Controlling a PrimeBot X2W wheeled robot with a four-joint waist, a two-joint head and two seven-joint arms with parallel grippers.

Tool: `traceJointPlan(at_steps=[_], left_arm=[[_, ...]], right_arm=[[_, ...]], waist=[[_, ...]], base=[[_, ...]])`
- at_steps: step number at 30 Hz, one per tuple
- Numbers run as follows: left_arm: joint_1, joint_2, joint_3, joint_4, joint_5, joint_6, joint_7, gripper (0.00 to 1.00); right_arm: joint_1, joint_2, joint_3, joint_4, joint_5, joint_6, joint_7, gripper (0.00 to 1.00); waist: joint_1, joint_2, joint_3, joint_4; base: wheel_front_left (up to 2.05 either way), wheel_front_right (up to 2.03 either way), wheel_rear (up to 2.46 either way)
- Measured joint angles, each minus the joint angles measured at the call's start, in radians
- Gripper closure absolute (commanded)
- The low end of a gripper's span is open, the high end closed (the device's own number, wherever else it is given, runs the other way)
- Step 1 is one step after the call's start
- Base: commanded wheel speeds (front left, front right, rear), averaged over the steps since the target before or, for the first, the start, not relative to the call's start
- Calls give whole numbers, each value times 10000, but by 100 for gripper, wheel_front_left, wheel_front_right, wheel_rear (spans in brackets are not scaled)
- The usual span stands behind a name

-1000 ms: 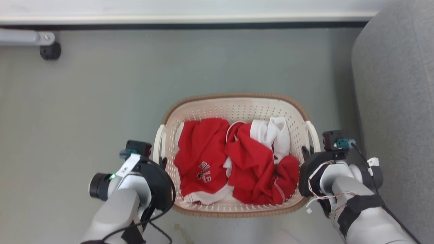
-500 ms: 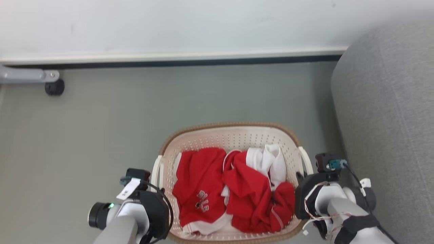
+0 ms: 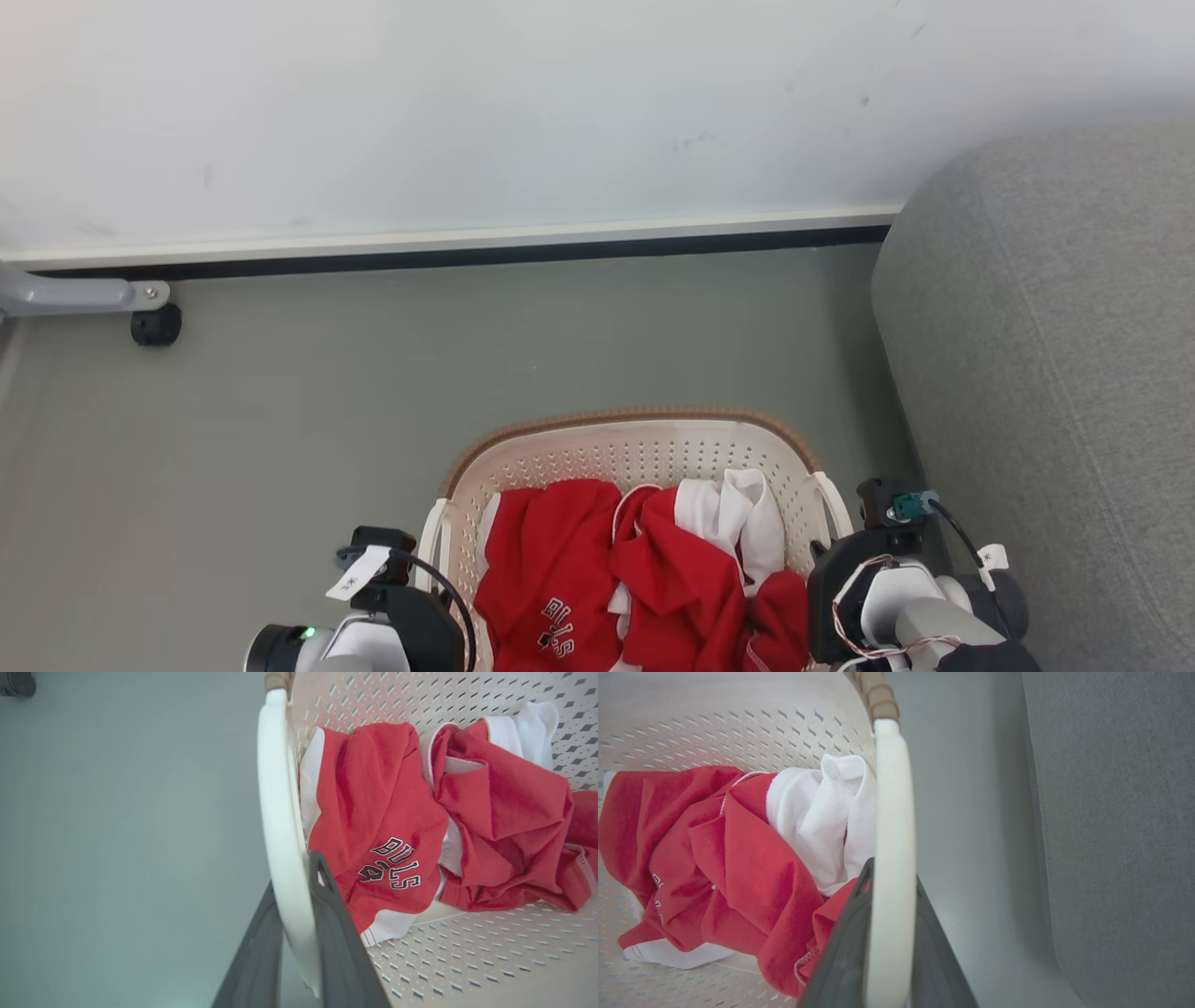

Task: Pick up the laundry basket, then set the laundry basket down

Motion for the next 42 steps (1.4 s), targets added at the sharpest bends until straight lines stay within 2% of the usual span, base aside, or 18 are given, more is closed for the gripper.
traceJointPlan(at_steps=[15, 42], left_arm=[[586, 4, -35, 10, -29, 2, 259, 100], [745, 4, -77, 10, -77, 2, 435, 100]], right_arm=[[492, 36, 458, 29, 527, -109, 397, 100], [567, 44, 905, 151, 997, -199, 512, 100]], waist=[[0, 0, -830, -220], [1, 2, -1072, -255]], base=[[0, 0, 0], [0, 0, 0]])
